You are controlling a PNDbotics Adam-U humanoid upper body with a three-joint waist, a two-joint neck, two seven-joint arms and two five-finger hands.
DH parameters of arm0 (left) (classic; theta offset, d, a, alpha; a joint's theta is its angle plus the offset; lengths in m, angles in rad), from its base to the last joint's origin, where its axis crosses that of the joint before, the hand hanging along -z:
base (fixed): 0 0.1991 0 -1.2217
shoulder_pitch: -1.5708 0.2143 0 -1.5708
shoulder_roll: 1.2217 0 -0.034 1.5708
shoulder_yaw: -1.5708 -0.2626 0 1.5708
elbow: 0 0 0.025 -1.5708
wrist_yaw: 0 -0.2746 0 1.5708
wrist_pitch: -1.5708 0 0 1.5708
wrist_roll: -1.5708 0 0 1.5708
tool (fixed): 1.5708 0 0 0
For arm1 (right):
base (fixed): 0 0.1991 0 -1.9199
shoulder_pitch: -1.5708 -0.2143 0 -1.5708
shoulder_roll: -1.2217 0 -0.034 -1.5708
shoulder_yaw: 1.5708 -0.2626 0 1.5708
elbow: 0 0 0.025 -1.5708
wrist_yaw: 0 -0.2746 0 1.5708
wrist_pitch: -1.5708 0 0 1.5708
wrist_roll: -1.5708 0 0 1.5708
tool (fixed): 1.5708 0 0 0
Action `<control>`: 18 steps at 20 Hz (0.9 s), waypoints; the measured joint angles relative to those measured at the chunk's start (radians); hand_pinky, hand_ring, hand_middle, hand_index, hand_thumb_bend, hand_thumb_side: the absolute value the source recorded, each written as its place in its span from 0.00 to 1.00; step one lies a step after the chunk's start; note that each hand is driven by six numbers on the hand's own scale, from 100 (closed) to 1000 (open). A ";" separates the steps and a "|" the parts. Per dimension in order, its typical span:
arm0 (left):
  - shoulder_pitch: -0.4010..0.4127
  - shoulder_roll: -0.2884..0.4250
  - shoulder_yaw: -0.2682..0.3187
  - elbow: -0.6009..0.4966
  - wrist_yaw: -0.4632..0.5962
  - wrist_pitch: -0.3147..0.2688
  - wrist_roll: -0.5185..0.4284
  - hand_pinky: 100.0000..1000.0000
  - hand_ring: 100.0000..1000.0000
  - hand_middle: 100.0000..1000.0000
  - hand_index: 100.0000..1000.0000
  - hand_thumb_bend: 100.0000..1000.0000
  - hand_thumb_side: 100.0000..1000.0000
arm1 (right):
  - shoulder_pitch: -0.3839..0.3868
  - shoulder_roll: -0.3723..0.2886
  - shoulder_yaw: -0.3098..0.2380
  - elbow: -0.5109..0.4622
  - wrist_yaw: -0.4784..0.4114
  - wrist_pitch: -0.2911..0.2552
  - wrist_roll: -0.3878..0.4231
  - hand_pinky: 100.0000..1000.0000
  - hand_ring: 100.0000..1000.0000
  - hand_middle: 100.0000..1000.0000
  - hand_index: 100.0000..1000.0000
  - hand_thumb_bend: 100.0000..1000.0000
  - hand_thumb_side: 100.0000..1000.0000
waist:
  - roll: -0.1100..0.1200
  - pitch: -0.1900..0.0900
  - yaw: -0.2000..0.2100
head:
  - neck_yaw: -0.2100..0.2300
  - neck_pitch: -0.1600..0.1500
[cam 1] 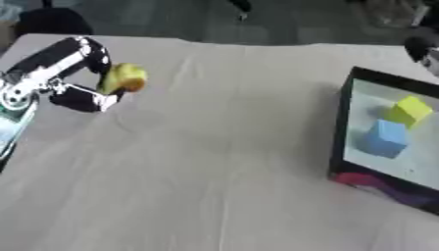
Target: Pick up the objects with one hand, pass them to the other hand, and then place them into the box on the other side of the table.
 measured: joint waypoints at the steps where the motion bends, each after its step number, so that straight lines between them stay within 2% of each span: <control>1: 0.000 -0.019 -0.003 0.000 -0.004 0.000 0.012 0.63 0.53 0.42 0.31 0.00 0.00 | -0.021 0.000 0.017 0.000 0.004 0.000 0.012 0.95 1.00 0.91 0.90 0.25 0.36 | 0.000 0.000 -0.001 | 0.000 0.000; 8: 0.010 -0.106 -0.011 0.000 -0.049 -0.025 0.091 0.63 0.53 0.42 0.32 0.00 0.00 | -0.111 0.023 0.098 -0.003 0.059 0.012 0.110 0.95 1.00 0.91 0.91 0.29 0.35 | -0.005 0.000 -0.006 | -0.002 0.000; 18: 0.025 -0.187 -0.018 0.013 -0.094 -0.086 0.176 0.63 0.53 0.42 0.32 0.00 0.00 | -0.196 0.072 0.158 -0.003 0.146 0.030 0.262 0.94 1.00 0.92 0.90 0.31 0.34 | -0.011 -0.003 -0.006 | -0.009 0.001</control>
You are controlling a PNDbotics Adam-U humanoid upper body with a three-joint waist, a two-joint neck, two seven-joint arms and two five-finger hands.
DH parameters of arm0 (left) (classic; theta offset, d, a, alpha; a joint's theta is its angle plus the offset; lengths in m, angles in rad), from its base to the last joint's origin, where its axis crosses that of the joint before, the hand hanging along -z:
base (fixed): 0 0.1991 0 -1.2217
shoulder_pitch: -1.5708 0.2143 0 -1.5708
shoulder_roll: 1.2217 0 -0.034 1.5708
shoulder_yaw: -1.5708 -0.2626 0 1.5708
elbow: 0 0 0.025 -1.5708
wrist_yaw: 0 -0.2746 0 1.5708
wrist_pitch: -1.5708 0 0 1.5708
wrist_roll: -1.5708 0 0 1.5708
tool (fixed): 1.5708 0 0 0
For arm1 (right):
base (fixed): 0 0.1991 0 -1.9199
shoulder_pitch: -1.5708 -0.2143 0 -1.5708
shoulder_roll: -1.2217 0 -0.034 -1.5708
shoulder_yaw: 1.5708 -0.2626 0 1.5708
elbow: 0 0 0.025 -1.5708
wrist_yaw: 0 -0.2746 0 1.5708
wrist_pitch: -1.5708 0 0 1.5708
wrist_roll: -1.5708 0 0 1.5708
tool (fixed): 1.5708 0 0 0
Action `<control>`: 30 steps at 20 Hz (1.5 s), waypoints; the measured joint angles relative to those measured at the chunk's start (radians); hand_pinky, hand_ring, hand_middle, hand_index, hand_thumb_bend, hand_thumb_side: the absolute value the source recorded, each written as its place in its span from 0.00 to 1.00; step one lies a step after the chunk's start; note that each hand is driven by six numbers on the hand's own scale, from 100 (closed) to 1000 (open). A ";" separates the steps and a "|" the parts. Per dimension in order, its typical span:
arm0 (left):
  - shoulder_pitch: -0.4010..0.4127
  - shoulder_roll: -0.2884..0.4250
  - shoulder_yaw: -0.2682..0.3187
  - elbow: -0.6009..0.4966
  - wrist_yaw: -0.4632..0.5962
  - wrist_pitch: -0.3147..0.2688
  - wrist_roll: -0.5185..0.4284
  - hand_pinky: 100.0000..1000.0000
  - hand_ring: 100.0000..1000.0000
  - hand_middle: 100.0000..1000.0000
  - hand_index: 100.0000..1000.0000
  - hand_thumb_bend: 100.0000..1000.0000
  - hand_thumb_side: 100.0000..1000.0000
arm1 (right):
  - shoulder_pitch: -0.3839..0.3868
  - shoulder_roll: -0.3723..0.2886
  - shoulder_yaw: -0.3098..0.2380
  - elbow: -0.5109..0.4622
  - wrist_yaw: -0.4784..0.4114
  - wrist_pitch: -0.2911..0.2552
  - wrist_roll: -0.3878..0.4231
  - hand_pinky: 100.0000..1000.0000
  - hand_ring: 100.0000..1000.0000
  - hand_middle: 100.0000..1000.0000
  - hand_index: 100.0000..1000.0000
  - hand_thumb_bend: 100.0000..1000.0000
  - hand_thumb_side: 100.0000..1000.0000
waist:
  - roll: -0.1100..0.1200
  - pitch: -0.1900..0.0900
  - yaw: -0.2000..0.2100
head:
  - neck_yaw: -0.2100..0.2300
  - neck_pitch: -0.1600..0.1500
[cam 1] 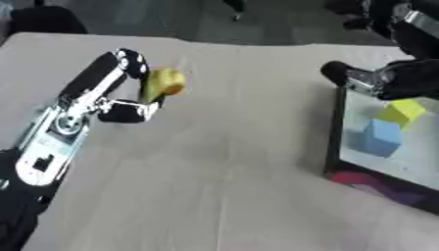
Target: Pick up the objects with one hand, pass them to the other hand, and then place them into the box on the other side of the table.
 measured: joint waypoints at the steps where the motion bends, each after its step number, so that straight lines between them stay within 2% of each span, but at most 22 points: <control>1: 0.000 -0.008 -0.002 0.000 -0.006 -0.006 0.006 0.63 0.53 0.42 0.31 0.00 0.00 | -0.009 0.005 0.004 0.000 0.008 0.002 0.014 0.94 1.00 0.92 0.90 0.31 0.33 | 0.000 0.000 0.000 | 0.000 0.000; 6: 0.000 -0.038 -0.009 0.000 -0.026 -0.031 0.026 0.63 0.53 0.42 0.31 0.00 0.00 | -0.043 0.024 0.023 0.000 0.040 0.003 0.064 0.94 1.00 0.91 0.90 0.33 0.29 | -0.001 0.000 0.000 | 0.000 0.005; 16: 0.004 -0.107 -0.017 0.002 -0.046 -0.058 0.043 0.63 0.53 0.41 0.31 0.00 0.03 | -0.114 0.067 0.070 0.012 0.118 -0.002 0.144 0.93 1.00 0.90 0.89 0.33 0.29 | -0.007 0.000 -0.001 | 0.000 0.008; 23: 0.007 -0.132 -0.033 0.004 -0.044 -0.081 0.051 0.63 0.52 0.41 0.31 0.00 0.08 | -0.146 0.099 0.101 0.051 0.168 -0.014 0.169 0.93 1.00 0.89 0.88 0.32 0.26 | -0.007 -0.001 0.000 | -0.010 0.008; 30: 0.006 -0.141 -0.049 -0.006 0.017 -0.109 0.057 0.63 0.52 0.41 0.31 0.00 0.11 | -0.173 0.118 0.123 0.090 0.206 -0.033 0.171 0.92 1.00 0.88 0.87 0.32 0.23 | -0.007 -0.001 0.006 | -0.017 0.008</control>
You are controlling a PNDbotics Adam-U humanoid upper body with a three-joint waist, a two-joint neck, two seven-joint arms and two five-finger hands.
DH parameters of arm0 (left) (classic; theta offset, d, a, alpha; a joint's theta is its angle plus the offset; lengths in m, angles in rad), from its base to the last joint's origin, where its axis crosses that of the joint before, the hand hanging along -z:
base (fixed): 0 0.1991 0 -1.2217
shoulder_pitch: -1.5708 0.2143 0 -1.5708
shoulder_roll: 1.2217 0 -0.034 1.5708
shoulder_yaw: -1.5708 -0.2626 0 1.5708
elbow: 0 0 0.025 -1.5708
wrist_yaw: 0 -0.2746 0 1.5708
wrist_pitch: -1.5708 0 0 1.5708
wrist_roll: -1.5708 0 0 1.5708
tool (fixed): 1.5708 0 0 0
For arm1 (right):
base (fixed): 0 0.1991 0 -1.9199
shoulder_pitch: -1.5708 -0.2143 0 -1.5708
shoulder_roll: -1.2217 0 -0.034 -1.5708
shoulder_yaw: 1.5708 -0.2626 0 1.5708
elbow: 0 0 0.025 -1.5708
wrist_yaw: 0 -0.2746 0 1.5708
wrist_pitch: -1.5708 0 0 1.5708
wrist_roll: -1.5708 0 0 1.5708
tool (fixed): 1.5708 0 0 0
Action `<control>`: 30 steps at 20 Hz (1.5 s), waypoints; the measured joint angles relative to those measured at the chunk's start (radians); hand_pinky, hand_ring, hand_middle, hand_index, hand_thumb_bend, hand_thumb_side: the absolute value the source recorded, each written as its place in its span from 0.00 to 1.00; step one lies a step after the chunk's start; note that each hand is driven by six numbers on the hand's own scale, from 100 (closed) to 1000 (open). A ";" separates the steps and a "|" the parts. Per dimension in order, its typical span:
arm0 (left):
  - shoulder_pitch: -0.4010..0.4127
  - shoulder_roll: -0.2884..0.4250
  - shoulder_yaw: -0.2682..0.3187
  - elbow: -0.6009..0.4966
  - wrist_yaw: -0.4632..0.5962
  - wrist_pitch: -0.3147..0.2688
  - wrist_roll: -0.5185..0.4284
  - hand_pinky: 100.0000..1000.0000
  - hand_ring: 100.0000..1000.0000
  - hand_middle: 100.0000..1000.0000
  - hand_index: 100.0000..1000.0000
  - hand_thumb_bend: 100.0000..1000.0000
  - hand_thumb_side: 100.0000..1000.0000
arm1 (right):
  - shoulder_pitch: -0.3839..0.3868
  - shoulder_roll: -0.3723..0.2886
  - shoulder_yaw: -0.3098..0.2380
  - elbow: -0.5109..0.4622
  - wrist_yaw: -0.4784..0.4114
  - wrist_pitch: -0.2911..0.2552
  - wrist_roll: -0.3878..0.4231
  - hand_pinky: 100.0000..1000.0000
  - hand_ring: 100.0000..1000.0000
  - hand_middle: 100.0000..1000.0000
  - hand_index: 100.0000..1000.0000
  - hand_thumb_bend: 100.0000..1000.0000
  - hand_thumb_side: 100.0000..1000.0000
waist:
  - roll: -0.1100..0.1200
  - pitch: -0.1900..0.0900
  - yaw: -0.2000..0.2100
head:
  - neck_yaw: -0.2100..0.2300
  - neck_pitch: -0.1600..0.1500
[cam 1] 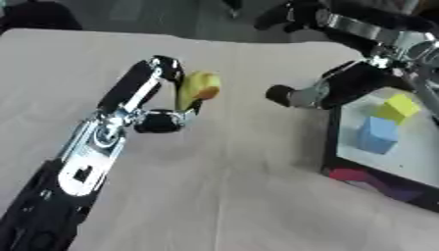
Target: Pick up the objects with one hand, pass them to the other hand, and then place them into the box on the other side of the table.
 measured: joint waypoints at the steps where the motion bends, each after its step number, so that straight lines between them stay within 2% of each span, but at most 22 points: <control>1: -0.001 0.000 -0.002 0.000 0.007 -0.003 0.000 0.63 0.52 0.41 0.31 0.00 0.12 | -0.004 0.002 0.004 0.005 0.005 -0.003 0.000 0.92 1.00 0.88 0.87 0.32 0.23 | 0.000 0.000 0.000 | -0.001 0.000; 11: -0.015 -0.010 -0.018 -0.007 0.051 -0.039 -0.008 0.63 0.52 0.41 0.31 0.00 0.11 | -0.042 0.031 0.038 0.075 0.062 -0.043 0.024 0.92 0.99 0.88 0.87 0.33 0.24 | 0.000 0.000 0.008 | -0.016 0.000; 30: -0.037 -0.062 -0.048 -0.012 0.020 -0.063 -0.049 0.63 0.53 0.41 0.32 0.00 0.08 | -0.065 0.104 0.079 0.186 0.130 -0.096 0.040 0.92 1.00 0.88 0.87 0.31 0.26 | 0.000 0.000 0.025 | -0.035 0.000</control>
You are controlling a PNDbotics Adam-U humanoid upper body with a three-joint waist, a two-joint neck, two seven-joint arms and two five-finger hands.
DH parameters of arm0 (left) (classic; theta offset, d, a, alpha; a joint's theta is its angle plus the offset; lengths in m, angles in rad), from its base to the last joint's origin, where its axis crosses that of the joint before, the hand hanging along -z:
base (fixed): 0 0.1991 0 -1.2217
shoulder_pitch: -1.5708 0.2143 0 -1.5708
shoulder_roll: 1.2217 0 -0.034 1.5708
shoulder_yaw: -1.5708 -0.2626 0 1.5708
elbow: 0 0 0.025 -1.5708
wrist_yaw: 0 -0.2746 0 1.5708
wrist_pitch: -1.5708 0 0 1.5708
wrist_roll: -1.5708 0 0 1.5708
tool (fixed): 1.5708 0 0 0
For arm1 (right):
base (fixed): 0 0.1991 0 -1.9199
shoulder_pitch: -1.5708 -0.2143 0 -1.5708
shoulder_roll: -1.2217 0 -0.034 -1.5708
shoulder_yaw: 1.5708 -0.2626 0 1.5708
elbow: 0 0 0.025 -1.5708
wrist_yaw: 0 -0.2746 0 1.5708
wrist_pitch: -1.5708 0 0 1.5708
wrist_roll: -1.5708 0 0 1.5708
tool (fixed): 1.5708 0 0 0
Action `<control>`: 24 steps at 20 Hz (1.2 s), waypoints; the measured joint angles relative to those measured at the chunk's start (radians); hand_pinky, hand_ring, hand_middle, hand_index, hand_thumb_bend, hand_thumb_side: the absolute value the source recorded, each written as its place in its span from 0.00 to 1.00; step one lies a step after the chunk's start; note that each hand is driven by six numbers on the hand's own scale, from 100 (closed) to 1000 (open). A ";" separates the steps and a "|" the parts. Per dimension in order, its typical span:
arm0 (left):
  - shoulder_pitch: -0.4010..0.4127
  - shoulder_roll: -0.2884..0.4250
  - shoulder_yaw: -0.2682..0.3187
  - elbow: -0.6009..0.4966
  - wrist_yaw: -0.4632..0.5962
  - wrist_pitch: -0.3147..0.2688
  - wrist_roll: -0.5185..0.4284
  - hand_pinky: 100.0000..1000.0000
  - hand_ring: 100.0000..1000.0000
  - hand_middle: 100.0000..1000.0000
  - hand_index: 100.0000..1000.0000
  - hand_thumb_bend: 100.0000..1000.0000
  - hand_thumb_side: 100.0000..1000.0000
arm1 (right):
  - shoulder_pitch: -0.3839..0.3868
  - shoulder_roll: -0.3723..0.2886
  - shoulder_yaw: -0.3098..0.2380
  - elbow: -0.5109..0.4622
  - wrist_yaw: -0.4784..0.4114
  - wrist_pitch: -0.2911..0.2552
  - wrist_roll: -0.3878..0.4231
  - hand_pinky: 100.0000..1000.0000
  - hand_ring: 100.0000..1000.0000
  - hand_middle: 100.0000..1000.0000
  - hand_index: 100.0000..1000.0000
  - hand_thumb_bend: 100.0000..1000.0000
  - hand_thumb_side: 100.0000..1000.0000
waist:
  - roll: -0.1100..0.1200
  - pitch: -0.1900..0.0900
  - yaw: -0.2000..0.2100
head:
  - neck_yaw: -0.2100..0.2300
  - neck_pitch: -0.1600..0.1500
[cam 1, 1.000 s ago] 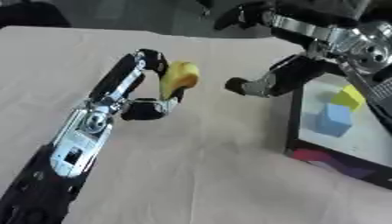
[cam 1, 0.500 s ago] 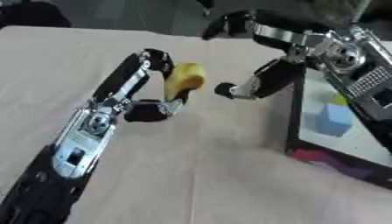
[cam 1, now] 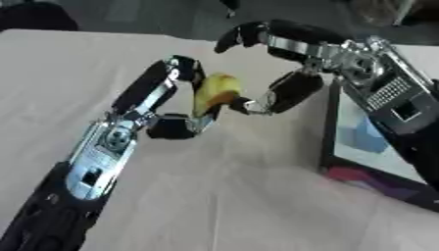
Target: Pick up the objects with one hand, pass them to the other hand, and then place them into the box on the other side of the table.
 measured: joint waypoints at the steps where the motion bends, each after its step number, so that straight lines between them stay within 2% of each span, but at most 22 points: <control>1: -0.002 -0.001 0.000 0.000 0.000 -0.001 -0.001 0.63 0.53 0.41 0.32 0.00 0.08 | 0.000 0.002 0.002 0.003 0.002 -0.002 0.001 0.92 1.00 0.88 0.87 0.30 0.26 | 0.000 0.000 0.000 | 0.000 0.000; 7: -0.006 -0.009 -0.005 0.000 0.000 -0.003 0.001 0.63 0.52 0.41 0.32 0.00 0.10 | 0.000 0.011 0.006 0.020 0.012 -0.005 0.001 0.92 0.99 0.87 0.86 0.29 0.26 | 0.000 0.000 0.002 | -0.002 0.000; 11: -0.006 -0.011 -0.006 0.000 0.005 -0.010 0.008 0.63 0.52 0.41 0.32 0.00 0.11 | 0.000 0.017 0.011 0.028 0.019 -0.007 0.000 0.91 0.97 0.83 0.83 0.25 0.22 | 0.000 0.000 0.003 | -0.004 0.000; 12: -0.006 -0.011 -0.006 0.000 0.008 -0.013 0.011 0.63 0.52 0.41 0.32 0.00 0.11 | 0.000 0.017 0.011 0.031 0.020 -0.007 0.000 0.91 0.96 0.81 0.82 0.22 0.20 | 0.000 0.000 0.003 | -0.005 0.000; 13: -0.006 -0.011 -0.006 0.000 0.010 -0.015 0.013 0.63 0.52 0.41 0.32 0.00 0.11 | 0.000 0.018 0.012 0.032 0.019 -0.006 -0.001 0.91 0.93 0.77 0.78 0.14 0.16 | 0.000 0.000 0.003 | -0.006 0.000; 15: -0.006 -0.011 -0.005 0.001 0.012 -0.019 0.017 0.63 0.52 0.41 0.32 0.00 0.11 | 0.000 0.023 0.014 0.033 0.015 -0.003 -0.005 0.90 0.91 0.74 0.75 0.08 0.13 | 0.000 0.000 0.004 | -0.007 0.000; 16: -0.006 -0.011 -0.005 0.001 0.014 -0.020 0.018 0.63 0.52 0.41 0.32 0.00 0.12 | 0.000 0.024 0.015 0.033 0.010 0.001 -0.008 0.89 0.88 0.71 0.72 0.02 0.09 | 0.000 0.000 0.004 | -0.007 0.000; 17: -0.006 -0.010 -0.005 0.001 0.015 -0.021 0.019 0.63 0.52 0.41 0.32 0.00 0.12 | 0.000 0.025 0.015 0.033 0.005 0.006 -0.013 0.89 0.88 0.69 0.70 0.00 0.06 | 0.000 0.000 0.004 | -0.007 0.000; 24: -0.005 -0.017 -0.007 0.001 0.034 -0.036 0.027 0.63 0.52 0.41 0.32 0.00 0.12 | 0.001 0.029 0.021 0.045 -0.032 0.023 -0.033 0.89 0.84 0.57 0.64 0.00 0.00 | 0.000 0.000 0.005 | -0.010 0.000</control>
